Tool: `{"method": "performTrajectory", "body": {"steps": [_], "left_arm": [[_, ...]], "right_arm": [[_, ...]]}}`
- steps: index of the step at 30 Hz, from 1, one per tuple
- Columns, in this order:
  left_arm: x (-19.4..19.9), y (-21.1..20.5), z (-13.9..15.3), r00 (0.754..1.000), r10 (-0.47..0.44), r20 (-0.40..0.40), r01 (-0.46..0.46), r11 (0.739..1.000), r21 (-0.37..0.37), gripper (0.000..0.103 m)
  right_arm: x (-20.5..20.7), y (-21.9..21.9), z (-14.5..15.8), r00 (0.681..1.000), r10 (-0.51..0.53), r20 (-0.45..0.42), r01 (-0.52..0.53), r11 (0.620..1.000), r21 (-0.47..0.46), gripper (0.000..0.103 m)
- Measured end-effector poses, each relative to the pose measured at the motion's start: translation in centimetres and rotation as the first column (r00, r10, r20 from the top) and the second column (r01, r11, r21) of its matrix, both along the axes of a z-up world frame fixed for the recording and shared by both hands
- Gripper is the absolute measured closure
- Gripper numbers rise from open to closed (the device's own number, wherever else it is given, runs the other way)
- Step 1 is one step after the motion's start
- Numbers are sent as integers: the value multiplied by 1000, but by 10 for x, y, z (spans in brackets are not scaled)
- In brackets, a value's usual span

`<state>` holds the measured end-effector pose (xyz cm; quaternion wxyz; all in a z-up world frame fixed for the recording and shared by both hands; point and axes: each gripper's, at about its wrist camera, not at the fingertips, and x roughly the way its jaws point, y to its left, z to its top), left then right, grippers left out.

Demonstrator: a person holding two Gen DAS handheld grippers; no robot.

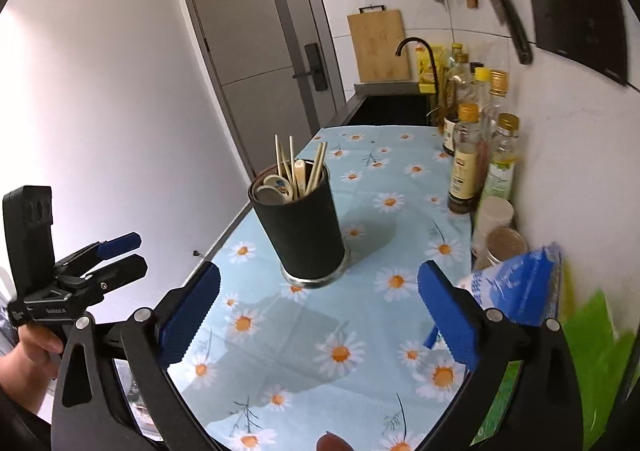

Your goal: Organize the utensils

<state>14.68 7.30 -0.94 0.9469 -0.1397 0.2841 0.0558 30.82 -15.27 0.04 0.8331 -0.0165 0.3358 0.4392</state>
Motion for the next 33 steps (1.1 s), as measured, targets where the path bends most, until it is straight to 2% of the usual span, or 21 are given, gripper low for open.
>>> {"method": "performTrajectory", "body": {"steps": [2,7,13,17,20,24,33], "left_arm": [[-6,-4,-5,1000,4,14,-4,1000,-8,7],[-17,-15,-24,999,36,-20,-36,999,-15,7],[-21,-28,-35,997,44,-56,-45,999,-7,7],[-19,-34,-44,994,39,-101,-39,999,-1,7],[-16,-38,-45,993,39,-115,-34,998,45,7],[-13,-35,-47,992,45,-118,-44,999,13,7],[-11,-38,-47,991,55,-125,-51,998,29,7]], "right_arm": [[-6,-4,-9,1000,-3,-18,3,1000,-12,5],[-22,-9,-25,999,-21,-40,19,999,-48,5],[-34,-10,-42,999,-39,3,39,995,-94,5],[-39,-12,-52,999,-44,-4,44,993,-112,5],[-40,-14,-57,998,-65,-15,63,992,-112,5],[-42,-14,-56,997,-79,8,79,990,-116,5],[-42,-8,-57,999,-40,26,43,989,-140,5]]}}
